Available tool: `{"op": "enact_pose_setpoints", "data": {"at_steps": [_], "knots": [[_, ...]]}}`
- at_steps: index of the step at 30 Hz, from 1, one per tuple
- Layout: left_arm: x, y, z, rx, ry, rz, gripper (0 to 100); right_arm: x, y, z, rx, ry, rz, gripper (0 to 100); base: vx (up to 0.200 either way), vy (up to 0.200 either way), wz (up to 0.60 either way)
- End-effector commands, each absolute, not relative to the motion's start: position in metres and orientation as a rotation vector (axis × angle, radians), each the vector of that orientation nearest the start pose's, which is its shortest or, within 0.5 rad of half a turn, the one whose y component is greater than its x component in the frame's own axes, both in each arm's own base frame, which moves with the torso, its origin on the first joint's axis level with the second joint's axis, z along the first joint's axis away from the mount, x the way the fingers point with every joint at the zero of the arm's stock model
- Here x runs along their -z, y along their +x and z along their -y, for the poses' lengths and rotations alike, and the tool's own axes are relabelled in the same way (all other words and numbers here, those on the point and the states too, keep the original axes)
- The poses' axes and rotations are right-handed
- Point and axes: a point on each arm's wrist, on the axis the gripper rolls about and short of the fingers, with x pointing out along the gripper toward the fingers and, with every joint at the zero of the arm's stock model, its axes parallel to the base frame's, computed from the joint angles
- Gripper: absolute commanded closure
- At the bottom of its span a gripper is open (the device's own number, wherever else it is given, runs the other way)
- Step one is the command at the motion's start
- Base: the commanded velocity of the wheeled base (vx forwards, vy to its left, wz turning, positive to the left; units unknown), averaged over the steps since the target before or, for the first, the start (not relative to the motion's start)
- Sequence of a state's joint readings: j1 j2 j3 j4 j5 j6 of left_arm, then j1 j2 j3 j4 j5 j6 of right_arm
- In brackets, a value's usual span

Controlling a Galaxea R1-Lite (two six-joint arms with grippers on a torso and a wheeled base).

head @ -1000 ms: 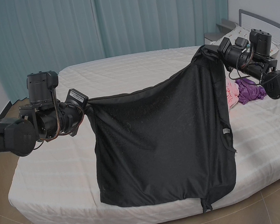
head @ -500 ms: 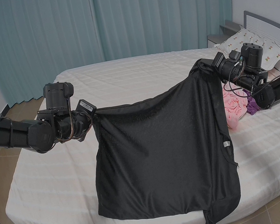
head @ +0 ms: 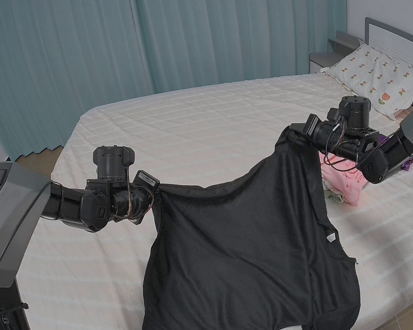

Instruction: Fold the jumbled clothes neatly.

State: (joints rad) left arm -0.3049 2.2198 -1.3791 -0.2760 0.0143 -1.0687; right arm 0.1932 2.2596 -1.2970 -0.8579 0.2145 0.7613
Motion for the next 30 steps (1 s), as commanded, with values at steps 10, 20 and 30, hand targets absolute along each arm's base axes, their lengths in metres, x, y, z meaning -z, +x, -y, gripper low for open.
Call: {"op": "enact_pose_setpoints", "data": {"at_steps": [10, 20, 30], "knots": [[-0.058, 0.459, 0.111, -0.196, -0.918, -0.628, 0, -0.034, 0.482, -0.083, -0.023, 0.672, -0.270, 0, 0.000, 0.000, 0.00], [-0.056, 0.447, 0.095, -0.269, -0.887, -0.709, 0, -0.015, 0.454, -0.060, -0.024, 0.591, -0.408, 0, 0.000, 0.000, 0.00], [-0.064, 0.390, 0.094, -0.218, -0.902, -0.871, 0, 0.033, 0.409, -0.047, -0.120, 0.306, -0.628, 0, 0.000, 0.000, 0.00]]}}
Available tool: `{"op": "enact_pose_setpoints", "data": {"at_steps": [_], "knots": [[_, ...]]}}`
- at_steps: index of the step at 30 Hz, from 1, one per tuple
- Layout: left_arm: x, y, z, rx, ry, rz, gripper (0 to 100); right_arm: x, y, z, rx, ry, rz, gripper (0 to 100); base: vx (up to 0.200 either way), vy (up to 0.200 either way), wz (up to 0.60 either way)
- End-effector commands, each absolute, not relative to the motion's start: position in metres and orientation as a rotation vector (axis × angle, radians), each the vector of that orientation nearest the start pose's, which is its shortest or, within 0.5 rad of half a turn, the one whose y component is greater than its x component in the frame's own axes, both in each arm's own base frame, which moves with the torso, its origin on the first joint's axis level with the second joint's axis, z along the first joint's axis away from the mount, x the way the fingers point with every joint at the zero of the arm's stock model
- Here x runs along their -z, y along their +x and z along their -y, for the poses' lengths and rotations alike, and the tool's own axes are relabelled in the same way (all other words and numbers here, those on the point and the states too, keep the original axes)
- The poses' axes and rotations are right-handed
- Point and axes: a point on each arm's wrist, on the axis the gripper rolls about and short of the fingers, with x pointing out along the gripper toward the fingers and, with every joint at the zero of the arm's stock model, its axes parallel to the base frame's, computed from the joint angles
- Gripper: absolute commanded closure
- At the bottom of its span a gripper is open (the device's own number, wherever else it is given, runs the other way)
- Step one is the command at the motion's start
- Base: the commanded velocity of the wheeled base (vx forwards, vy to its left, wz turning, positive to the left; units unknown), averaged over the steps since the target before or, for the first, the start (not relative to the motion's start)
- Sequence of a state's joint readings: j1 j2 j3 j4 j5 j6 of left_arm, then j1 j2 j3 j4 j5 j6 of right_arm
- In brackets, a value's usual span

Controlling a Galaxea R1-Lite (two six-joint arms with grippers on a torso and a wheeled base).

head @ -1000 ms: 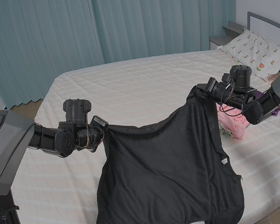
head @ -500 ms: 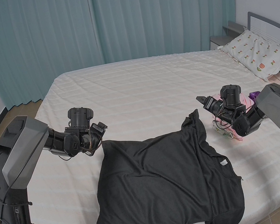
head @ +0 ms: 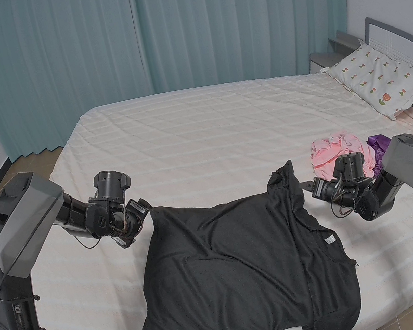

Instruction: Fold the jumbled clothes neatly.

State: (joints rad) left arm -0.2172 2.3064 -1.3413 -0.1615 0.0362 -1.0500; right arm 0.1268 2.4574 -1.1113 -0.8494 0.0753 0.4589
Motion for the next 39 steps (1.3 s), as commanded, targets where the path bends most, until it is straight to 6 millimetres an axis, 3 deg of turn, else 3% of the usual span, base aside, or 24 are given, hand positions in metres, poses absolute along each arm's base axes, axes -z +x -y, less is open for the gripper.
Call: {"op": "enact_pose_setpoints", "data": {"at_steps": [1, 9, 19, 20, 27, 33, 39], "knots": [[-0.061, 0.386, 0.095, -0.220, -0.898, -0.888, 0, 0.038, 0.408, -0.047, -0.129, 0.274, -0.640, 0, 0.000, 0.000, 0.00], [-0.048, 0.375, 0.098, -0.223, -0.964, -0.882, 0, 0.055, 0.405, -0.056, -0.176, 0.143, -0.668, 0, 0.000, 0.000, 0.00], [-0.048, 0.372, 0.097, -0.212, -0.994, -0.883, 0, 0.066, 0.409, -0.069, -0.196, 0.085, -0.676, 0, 0.000, 0.000, 0.00], [-0.048, 0.372, 0.097, -0.210, -0.999, -0.883, 0, 0.067, 0.409, -0.069, -0.193, 0.079, -0.677, 100, 0.000, 0.000, 0.00], [-0.048, 0.370, 0.094, -0.208, -1.008, -0.893, 0, 0.059, 0.418, -0.064, -0.155, 0.067, -0.627, 100, 0.000, 0.000, 0.00], [-0.047, 0.370, 0.094, -0.210, -1.006, -0.897, 0, 0.039, 0.422, -0.038, -0.101, 0.111, -0.585, 100, 0.000, 0.000, 0.00], [-0.043, 0.368, 0.094, -0.216, -1.001, -0.908, 0, 0.041, 0.425, -0.020, -0.063, 0.182, -0.589, 100, 0.000, 0.000, 0.00]]}}
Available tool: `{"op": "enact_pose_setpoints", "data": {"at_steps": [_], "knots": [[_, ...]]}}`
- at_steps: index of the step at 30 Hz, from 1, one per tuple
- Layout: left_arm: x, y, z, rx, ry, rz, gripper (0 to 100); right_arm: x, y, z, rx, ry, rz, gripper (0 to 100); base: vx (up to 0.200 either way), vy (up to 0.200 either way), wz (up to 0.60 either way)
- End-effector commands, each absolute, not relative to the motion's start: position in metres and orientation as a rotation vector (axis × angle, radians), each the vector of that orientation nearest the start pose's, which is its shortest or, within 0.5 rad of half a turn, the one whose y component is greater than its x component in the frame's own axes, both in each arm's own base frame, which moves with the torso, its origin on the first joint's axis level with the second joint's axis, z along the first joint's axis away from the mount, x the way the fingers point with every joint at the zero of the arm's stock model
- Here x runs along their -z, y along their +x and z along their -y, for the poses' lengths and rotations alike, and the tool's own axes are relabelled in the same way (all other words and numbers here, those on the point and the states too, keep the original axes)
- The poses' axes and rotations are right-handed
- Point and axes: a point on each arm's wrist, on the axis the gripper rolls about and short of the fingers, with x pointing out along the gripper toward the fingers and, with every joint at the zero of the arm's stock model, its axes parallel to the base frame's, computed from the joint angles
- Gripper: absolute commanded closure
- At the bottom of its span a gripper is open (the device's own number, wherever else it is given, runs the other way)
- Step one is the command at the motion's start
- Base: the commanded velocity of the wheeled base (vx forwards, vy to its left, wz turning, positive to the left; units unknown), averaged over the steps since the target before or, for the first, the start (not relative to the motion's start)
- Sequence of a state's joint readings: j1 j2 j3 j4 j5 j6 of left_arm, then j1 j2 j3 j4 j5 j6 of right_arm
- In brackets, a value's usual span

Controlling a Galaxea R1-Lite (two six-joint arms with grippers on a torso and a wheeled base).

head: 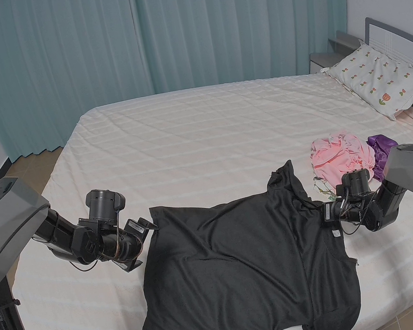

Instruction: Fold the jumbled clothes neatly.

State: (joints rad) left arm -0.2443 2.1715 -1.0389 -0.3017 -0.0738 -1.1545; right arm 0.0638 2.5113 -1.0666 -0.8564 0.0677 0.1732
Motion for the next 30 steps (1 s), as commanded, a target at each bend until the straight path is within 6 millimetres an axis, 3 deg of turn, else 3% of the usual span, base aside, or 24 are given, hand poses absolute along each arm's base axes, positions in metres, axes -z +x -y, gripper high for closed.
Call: {"op": "enact_pose_setpoints", "data": {"at_steps": [1, 7, 8, 16, 25, 30], "knots": [[-0.043, 0.368, 0.094, -0.216, -1.001, -0.908, 0, 0.042, 0.425, -0.019, -0.077, 0.195, -0.592, 100, 0.000, 0.000, 0.00], [-0.041, 0.368, 0.093, -0.222, -1.000, -0.913, 0, 0.045, 0.435, -0.016, -0.074, 0.230, -0.569, 100, 0.000, 0.000, 0.00], [-0.041, 0.368, 0.093, -0.223, -1.000, -0.915, 0, 0.044, 0.437, -0.014, -0.068, 0.234, -0.561, 0, 0.000, 0.000, 0.00], [-0.037, 0.363, 0.093, -0.226, -0.989, -0.932, 0, 0.038, 0.443, -0.002, -0.032, 0.296, -0.529, 0, 0.000, 0.000, 0.00], [-0.033, 0.339, 0.090, -0.204, -0.926, -1.003, 0, 0.018, 0.420, 0.009, -0.020, 0.431, -0.553, 0, 0.000, 0.000, 0.00], [-0.025, 0.320, 0.093, -0.179, -0.793, -1.058, 0, 0.019, 0.381, 0.008, -0.023, 0.455, -0.630, 0, 0.000, 0.000, 0.00]]}}
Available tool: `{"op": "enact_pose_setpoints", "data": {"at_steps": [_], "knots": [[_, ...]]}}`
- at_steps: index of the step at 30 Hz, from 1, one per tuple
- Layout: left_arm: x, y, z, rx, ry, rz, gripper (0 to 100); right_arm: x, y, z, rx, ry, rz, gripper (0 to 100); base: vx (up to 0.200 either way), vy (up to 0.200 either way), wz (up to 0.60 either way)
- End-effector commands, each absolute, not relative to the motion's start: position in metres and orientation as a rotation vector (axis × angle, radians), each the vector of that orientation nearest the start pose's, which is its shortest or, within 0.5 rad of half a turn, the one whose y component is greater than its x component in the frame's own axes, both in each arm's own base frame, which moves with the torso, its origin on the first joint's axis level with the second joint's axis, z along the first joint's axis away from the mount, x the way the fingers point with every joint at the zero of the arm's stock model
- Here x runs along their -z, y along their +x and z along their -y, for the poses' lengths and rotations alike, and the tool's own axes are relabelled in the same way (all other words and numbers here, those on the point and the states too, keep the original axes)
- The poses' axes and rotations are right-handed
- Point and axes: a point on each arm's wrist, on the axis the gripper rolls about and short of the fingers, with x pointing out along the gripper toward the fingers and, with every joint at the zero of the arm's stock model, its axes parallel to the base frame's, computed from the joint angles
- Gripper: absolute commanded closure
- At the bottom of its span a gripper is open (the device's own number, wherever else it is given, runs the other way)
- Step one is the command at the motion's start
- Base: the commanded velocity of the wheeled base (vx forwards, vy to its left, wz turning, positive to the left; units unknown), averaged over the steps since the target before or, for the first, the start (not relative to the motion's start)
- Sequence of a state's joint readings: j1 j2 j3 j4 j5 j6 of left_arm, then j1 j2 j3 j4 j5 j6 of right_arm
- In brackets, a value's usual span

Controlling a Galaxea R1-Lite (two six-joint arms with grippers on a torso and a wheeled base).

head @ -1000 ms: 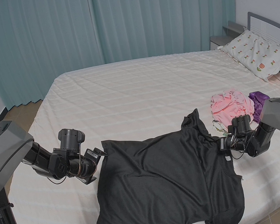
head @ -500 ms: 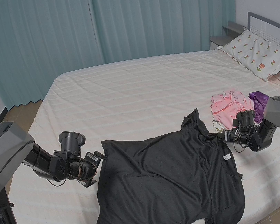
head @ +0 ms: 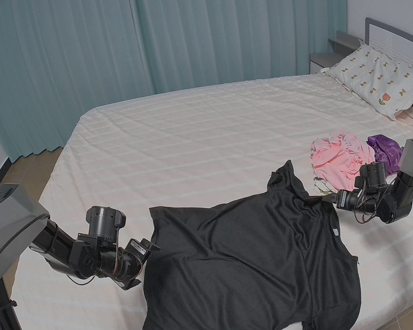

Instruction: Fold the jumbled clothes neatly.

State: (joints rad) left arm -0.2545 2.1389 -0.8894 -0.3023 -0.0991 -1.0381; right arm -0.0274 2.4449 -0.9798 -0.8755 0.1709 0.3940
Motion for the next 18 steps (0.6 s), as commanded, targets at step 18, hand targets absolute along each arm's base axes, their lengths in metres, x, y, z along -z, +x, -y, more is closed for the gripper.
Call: {"op": "enact_pose_setpoints", "data": {"at_steps": [18], "knots": [[0.009, 0.257, 0.104, -0.252, -0.534, -1.212, 0, 0.037, 0.332, -0.013, -0.048, 0.582, -0.691, 0, 0.000, 0.000, 0.00]]}}
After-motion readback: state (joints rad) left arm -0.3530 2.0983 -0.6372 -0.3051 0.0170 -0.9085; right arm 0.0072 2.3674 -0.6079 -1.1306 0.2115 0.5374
